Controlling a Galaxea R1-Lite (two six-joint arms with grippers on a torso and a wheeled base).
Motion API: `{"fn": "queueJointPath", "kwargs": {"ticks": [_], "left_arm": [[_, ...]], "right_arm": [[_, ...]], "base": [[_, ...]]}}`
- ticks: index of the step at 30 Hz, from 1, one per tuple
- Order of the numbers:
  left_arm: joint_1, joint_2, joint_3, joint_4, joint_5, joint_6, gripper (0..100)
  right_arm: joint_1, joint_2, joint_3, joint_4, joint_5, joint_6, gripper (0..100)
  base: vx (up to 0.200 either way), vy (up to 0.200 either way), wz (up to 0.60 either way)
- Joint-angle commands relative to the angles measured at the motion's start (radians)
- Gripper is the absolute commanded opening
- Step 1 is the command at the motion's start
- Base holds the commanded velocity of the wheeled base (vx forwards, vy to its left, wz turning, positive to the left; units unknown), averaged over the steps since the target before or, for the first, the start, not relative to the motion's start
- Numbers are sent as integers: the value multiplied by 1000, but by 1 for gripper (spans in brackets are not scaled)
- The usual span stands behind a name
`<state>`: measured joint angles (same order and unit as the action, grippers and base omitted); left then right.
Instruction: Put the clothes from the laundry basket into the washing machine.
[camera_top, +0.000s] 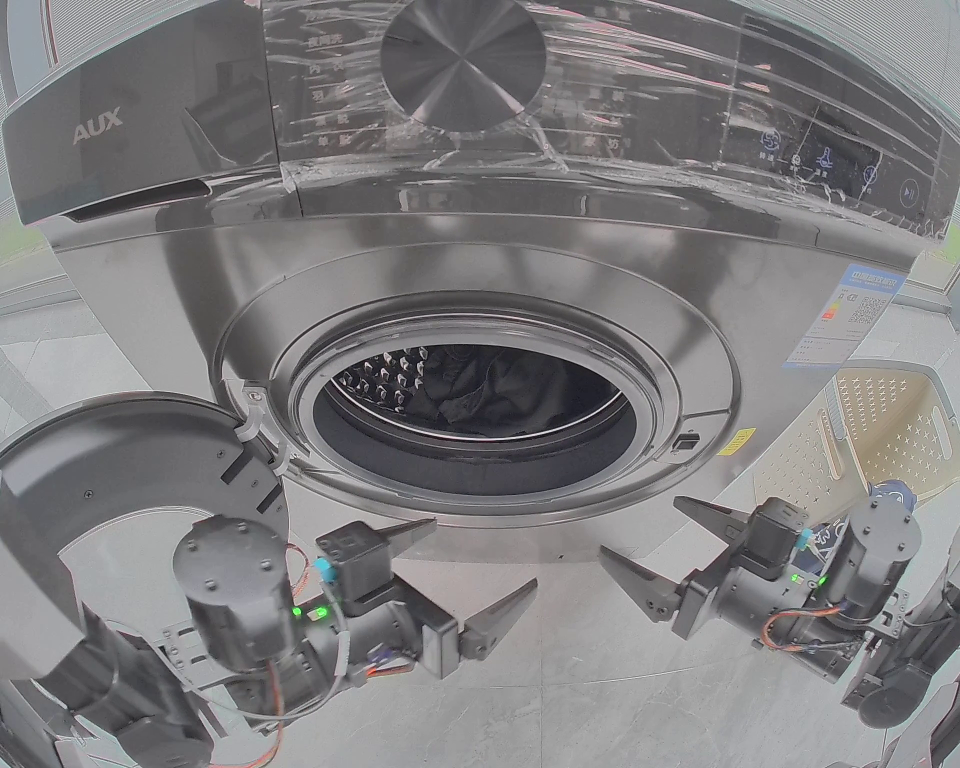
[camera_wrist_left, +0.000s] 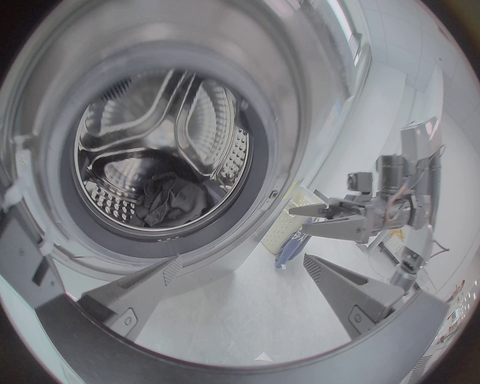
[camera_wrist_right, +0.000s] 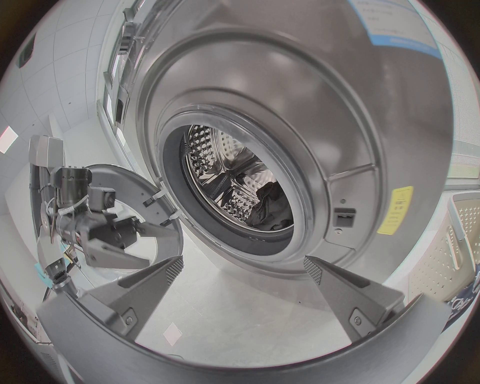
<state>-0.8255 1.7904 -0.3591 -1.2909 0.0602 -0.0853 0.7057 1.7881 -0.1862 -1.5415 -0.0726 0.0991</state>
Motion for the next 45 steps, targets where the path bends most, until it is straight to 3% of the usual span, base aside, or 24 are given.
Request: {"fn": "queueJointPath", "kwargs": {"ticks": [1, 6, 9, 11, 13, 16, 17, 18, 23, 31, 34, 36, 38, 43, 45], "left_arm": [[-20, -209, 172, -73, 1, 4, 100], [0, -352, 263, -82, 44, 6, 100], [52, -447, 309, -71, 47, 16, 100], [74, -510, 341, -70, 47, 21, 100], [98, -583, 359, -48, 53, 24, 100], [187, -712, 359, 70, 49, 47, 100], [187, -712, 359, 70, 49, 47, 100], [236, -792, 359, 156, 39, 56, 100], [298, -970, 359, 366, 43, 45, 100], [402, -1185, 359, 619, 6, 21, 100], [467, -1307, 359, 740, 1, 18, 100], [488, -1372, 359, 795, -7, 7, 100], [543, -1473, 359, 894, -46, -16, 100], [599, -1609, 359, 1036, -86, -17, 100], [641, -1648, 359, 1116, -95, -21, 100]], "right_arm": [[-17, -176, 122, 3, -9, -9, 100], [-89, -296, 186, 12, -67, -7, 100], [-124, -391, 186, 70, -72, 16, 100], [-140, -486, 186, 185, -78, 24, 100], [-140, -619, 186, 400, -125, 22, 100], [-175, -799, 186, 633, -147, 25, 100], [-175, -799, 186, 633, -147, 25, 100], [-229, -891, 186, 715, -142, 14, 100], [-322, -1038, 186, 845, -130, 8, 100], [-448, -1138, 186, 894, -127, 2, 100], [-496, -1231, 186, 968, -122, 1, 100], [-508, -1290, 186, 1023, -107, 1, 100], [-549, -1421, 186, 1144, -76, -3, 100], [-628, -1632, 186, 1354, -30, -3, 100], [-670, -1737, 186, 1488, 8, -12, 100]], "base": [[-200, 0, 0], [-200, 0, 0], [-67, 0, 0], [0, 0, 0], [0, 0, 0], [-200, 0, 0], [0, 0, 0], [0, 0, 0], [-40, 0, 0], [-125, 0, 0], [0, 0, 0], [0, 0, 0], [0, 0, 0], [0, 0, 0], [0, -200, 0]]}}
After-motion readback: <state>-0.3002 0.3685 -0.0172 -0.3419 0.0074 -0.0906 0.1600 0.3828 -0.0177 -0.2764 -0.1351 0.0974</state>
